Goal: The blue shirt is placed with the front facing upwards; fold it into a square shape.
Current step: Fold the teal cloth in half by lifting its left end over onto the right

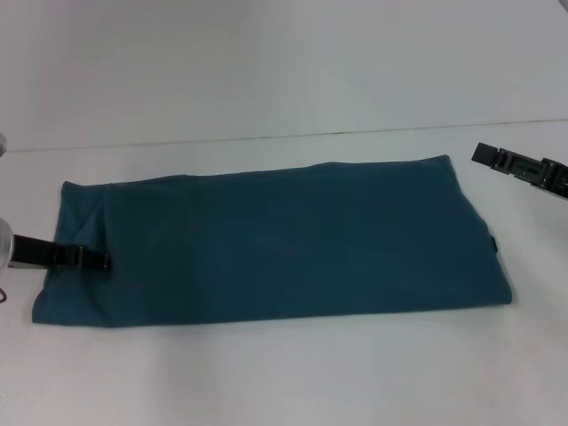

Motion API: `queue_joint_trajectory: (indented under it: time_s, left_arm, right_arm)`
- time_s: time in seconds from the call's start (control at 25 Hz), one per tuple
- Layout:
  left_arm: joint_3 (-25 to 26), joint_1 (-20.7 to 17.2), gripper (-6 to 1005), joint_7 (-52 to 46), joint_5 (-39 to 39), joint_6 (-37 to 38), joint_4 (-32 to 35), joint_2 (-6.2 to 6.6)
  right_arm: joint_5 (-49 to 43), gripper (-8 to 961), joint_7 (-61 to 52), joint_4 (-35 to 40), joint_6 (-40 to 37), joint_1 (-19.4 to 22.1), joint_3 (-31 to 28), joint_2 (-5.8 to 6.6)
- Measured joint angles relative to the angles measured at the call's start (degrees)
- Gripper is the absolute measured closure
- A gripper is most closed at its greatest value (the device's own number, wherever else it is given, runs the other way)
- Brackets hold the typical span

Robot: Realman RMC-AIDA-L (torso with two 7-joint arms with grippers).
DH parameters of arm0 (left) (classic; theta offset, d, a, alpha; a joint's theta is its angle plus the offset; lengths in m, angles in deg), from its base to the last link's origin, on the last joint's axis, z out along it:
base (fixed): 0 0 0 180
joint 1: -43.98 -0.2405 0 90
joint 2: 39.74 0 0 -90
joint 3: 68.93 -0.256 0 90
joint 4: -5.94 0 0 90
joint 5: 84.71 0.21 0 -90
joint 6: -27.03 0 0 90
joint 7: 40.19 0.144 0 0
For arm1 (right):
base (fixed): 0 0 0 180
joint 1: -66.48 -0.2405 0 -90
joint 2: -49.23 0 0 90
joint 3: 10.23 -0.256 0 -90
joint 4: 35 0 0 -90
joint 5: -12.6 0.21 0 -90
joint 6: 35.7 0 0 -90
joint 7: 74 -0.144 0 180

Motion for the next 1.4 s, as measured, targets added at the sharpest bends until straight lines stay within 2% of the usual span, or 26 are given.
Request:
queue_joint_trajectory:
  time_s: [0.36, 0.84, 1.4]
  left_arm:
    - [0.0, 0.9, 309, 0.8, -0.4, 2.2, 0.8, 0.16]
    - [-0.1, 0.6, 310, 0.2, 1.7, -1.4, 2.1, 0.17]
    - [-0.1, 1.1, 311, 1.0, 0.8, 4.1, 3.5, 0.56]
  right_arm:
    - [0.0, 203, 0.2, 0.0, 0.0, -0.1, 0.0, 0.0]
    - [0.0, 203, 0.0, 0.0, 0.0, -0.2, -0.3, 0.0]
    - [0.0, 204, 0.0, 0.0, 0.4, -0.4, 0.0, 0.0]
